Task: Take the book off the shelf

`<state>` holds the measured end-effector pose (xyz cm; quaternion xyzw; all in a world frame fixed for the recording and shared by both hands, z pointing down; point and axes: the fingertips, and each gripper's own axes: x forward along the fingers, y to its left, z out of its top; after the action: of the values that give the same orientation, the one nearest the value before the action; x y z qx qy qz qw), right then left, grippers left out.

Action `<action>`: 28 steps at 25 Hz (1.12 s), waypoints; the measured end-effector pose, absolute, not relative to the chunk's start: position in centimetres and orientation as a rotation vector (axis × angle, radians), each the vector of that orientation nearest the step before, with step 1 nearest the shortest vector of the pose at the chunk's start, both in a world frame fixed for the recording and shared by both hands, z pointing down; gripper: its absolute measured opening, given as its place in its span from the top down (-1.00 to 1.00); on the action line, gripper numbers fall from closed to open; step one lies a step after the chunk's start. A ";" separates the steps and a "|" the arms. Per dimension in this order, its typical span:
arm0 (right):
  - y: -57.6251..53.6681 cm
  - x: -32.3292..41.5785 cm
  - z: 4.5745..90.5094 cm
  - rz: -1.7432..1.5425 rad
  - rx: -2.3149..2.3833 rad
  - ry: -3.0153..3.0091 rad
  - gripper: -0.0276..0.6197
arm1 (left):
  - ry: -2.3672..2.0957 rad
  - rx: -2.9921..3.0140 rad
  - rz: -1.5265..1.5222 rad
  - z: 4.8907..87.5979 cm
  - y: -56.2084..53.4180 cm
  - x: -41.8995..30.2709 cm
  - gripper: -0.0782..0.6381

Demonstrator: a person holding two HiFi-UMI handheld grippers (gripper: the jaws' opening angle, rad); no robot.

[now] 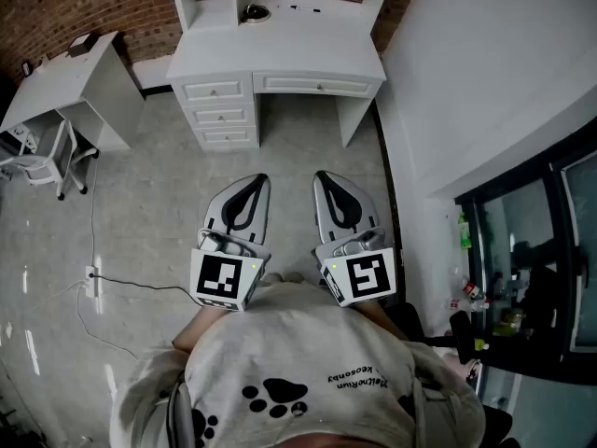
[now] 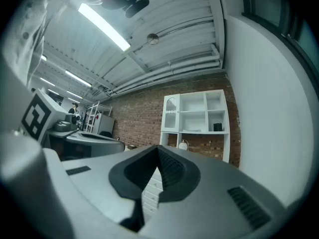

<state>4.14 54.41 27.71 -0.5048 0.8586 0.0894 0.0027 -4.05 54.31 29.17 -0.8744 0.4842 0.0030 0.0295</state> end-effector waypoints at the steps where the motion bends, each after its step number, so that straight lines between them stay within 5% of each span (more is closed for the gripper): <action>1: 54.4 4.0 27.7 0.276 -1.584 2.691 0.86 | 1.492 -2.701 0.009 29.2 54.3 -4.2 0.76; 28: 47.0 5.1 29.1 0.140 -1.565 2.667 0.86 | 1.576 -2.702 -0.023 31.1 46.7 -5.0 0.76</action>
<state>5.07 46.96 29.15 -0.5054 0.8614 0.0451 0.0231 -5.01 46.73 31.06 -0.8638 0.5037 -0.0072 0.0068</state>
